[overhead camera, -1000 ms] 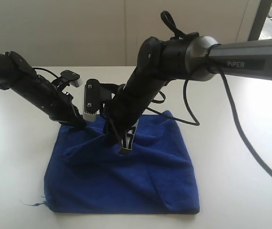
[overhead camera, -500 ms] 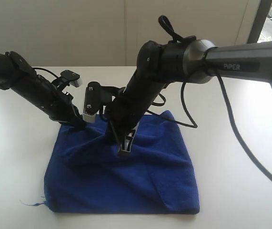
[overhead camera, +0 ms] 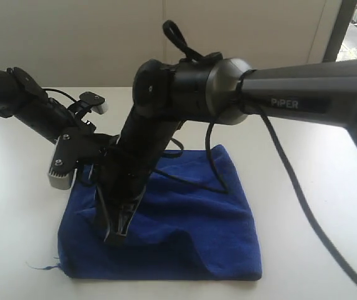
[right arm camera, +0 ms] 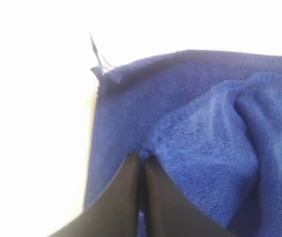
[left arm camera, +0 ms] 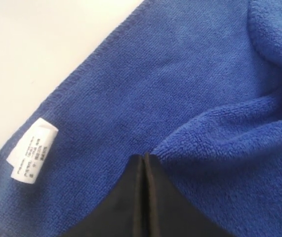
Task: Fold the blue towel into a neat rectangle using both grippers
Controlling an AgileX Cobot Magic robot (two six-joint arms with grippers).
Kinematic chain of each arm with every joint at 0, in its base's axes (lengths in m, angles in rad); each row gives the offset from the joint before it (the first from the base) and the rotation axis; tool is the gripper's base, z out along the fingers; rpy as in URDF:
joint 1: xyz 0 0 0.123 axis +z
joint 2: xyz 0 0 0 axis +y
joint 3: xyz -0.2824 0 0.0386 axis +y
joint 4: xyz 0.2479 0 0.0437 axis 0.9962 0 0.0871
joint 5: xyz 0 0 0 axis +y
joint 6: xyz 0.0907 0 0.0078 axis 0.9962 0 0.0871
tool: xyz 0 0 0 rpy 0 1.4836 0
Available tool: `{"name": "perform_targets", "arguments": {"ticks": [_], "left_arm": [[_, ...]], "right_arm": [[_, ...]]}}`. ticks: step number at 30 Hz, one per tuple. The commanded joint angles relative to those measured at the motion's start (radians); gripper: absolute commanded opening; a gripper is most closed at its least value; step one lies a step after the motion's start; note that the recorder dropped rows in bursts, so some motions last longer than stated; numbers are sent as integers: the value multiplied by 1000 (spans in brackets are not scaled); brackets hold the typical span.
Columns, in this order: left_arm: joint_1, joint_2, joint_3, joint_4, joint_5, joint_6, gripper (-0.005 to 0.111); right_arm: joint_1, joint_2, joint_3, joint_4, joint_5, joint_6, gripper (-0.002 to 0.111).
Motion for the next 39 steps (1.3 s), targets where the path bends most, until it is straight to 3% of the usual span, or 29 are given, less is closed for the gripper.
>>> {"name": "perform_targets", "arguments": {"ticks": [1,19,39], "left_arm": [[-2,-1,-8,-8,17,-4,0],[-2,-1,-8,-8,16,-4,0],[-2,-1,-8,-8,16,-4,0]], "right_arm": [[42,18,-2,4,-26,28,0],[137,113,-2,43,-161,45,0],[137,154,-2,173,-153,-6,0]]}}
